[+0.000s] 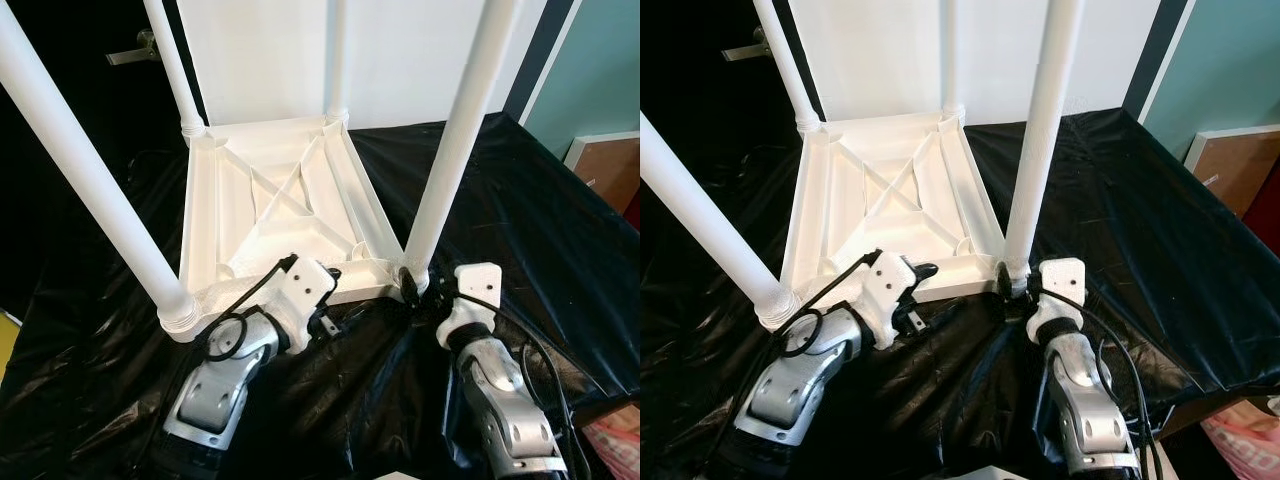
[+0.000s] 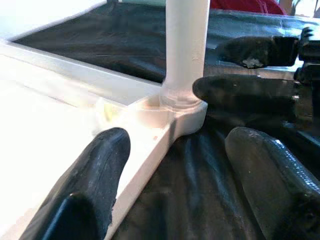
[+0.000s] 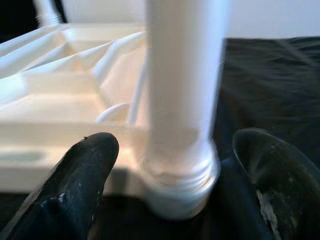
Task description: Building children table
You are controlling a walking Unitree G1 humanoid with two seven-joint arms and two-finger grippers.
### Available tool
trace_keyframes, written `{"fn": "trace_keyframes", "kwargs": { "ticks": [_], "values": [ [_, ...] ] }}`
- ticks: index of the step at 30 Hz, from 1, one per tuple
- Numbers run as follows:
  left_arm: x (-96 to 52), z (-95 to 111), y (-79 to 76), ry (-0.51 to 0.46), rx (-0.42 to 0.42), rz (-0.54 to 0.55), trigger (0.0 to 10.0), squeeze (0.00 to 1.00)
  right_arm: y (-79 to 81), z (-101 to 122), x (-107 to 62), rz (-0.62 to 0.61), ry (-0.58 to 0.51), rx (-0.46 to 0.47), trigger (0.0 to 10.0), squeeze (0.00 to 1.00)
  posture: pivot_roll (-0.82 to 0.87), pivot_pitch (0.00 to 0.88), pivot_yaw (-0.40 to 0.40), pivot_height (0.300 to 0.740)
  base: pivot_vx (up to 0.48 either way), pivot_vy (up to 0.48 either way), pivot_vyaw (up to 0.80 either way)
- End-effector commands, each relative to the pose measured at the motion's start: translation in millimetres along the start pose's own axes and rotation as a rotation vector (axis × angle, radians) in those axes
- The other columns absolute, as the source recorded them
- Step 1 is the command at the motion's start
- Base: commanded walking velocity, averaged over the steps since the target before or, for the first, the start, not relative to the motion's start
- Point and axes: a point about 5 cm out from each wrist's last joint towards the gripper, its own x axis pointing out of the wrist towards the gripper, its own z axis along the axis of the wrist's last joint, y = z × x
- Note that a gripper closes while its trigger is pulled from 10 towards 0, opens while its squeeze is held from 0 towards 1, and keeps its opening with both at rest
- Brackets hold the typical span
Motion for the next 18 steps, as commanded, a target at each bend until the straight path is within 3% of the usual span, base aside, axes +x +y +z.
{"fn": "trace_keyframes", "kwargs": {
  "ticks": [1, 3, 4, 5, 11, 13, 14, 15, 18],
  "values": [
    [-16.1, -4, -3.7, 0.05, -0.023, -0.087, 10.0, 0.0, 7.8, -3, -6.9, 0.104, 0.013, 0.008, 10.0, 0.0, -0.04, 0.054, 0.004, 0.74, 0.0, 0.0, 0.0],
    [-22.5, -6, -4.5, 0.069, -0.024, -0.109, 10.0, 0.0, 10.8, -6, -8.9, 0.141, 0.025, 0.015, 10.0, 0.0, -0.04, 0.054, 0.004, 0.74, 0.0, 0.0, 0.0],
    [-36.0, -8, -4.1, 0.111, -0.02, -0.14, 10.0, 0.0, 17.0, -7, -9.2, 0.208, 0.04, 0.004, 10.0, 0.0, -0.03, 0.059, 0.003, 0.74, 0.0, 0.0, 0.0],
    [-40.6, -9, -3.9, 0.126, -0.02, -0.148, 10.0, 0.0, 19.0, -8, -9.0, 0.231, 0.046, 0.002, 10.0, 0.0, -0.03, 0.059, 0.003, 0.74, 0.0, 0.0, 0.0],
    [-57.5, -11, -1.9, 0.171, -0.033, -0.143, 10.0, 0.0, 25.1, -9, -6.4, 0.299, 0.054, -0.005, 10.0, 0.0, -0.02, 0.058, 0.001, 0.74, 0.0, 0.0, 0.0],
    [-71.6, -12, -1.0, 0.208, -0.03, -0.14, 10.0, 0.0, 31.0, -9, -0.1, 0.341, 0.055, -0.007, 10.0, 0.0, -0.01, 0.057, -0.002, 0.74, 0.0, 0.0, 0.0],
    [-71.6, -12, -1.0, 0.208, -0.03, -0.14, 10.0, 0.0, 31.0, -9, -0.1, 0.341, 0.055, -0.007, 10.0, 0.0, -0.01, 0.057, -0.002, 0.74, 0.0, 0.0, 0.0],
    [-86.4, -11, 1.6, 0.253, -0.032, -0.122, 10.0, 0.0, 37.5, -10, 13.1, 0.361, 0.051, -0.016, 10.0, 0.0, 0.01, 0.054, -0.006, 0.74, 0.0, 0.0, 0.0],
    [-97.6, -10, 3.5, 0.304, -0.029, -0.103, 10.0, 0.0, 39.4, -11, 25.4, 0.345, 0.057, -0.03, 10.0, 0.0, 0.02, 0.051, -0.009, 0.74, 0.0, 0.0, 0.0]
  ]
}}
